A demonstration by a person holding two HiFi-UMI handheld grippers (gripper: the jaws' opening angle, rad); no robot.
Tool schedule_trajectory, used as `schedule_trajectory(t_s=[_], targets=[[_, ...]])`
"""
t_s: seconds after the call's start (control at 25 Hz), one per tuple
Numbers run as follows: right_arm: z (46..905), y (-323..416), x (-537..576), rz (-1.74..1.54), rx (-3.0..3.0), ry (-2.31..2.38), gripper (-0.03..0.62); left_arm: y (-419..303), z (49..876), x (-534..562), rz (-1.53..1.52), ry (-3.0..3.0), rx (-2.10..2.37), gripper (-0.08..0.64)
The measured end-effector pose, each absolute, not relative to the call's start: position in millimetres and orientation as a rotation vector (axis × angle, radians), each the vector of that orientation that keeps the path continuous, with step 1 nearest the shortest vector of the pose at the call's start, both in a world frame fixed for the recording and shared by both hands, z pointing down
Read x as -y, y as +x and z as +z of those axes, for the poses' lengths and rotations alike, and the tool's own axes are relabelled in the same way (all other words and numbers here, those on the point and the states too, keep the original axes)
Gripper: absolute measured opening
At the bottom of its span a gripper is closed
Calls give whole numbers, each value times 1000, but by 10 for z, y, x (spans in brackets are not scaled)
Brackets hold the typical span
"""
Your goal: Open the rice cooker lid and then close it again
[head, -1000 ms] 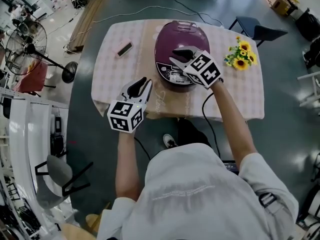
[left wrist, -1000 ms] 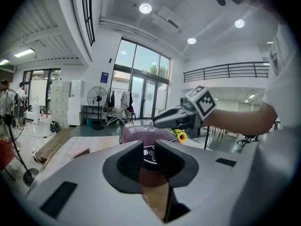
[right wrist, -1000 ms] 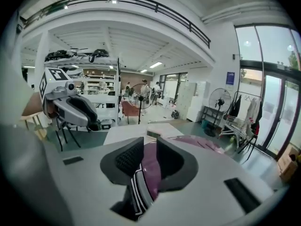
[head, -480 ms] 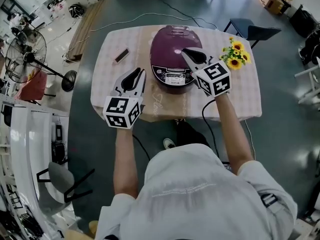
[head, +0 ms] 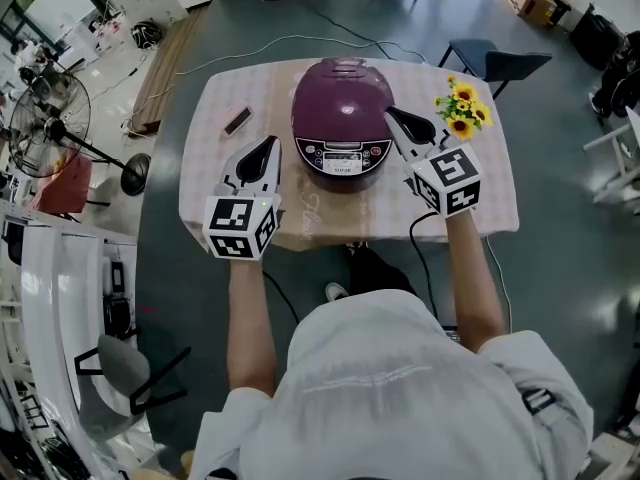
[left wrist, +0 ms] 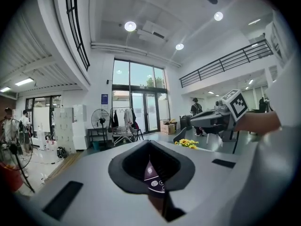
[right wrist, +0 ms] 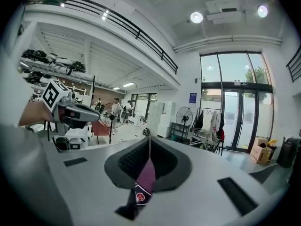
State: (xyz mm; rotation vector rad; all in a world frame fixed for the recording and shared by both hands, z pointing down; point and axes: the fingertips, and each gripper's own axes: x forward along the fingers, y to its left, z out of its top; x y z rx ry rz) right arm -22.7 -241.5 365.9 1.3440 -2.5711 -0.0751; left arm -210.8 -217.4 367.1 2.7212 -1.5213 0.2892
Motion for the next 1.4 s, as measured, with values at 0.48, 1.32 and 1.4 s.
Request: schedule_trajectory(t_s=[0.48,1.32,1.4], targets=[[3557,-144,2270,-162,2538,1348,29,-2063,3513,2093,343,2772,1575,15],[3541,-277,2106,-251,2504,1274,28,-2015,3338,1961,344,2816,1594,15],[3555,-263,2102,-253,2502,1276,28,-2007,3345,1949,345,2817,1592,15]])
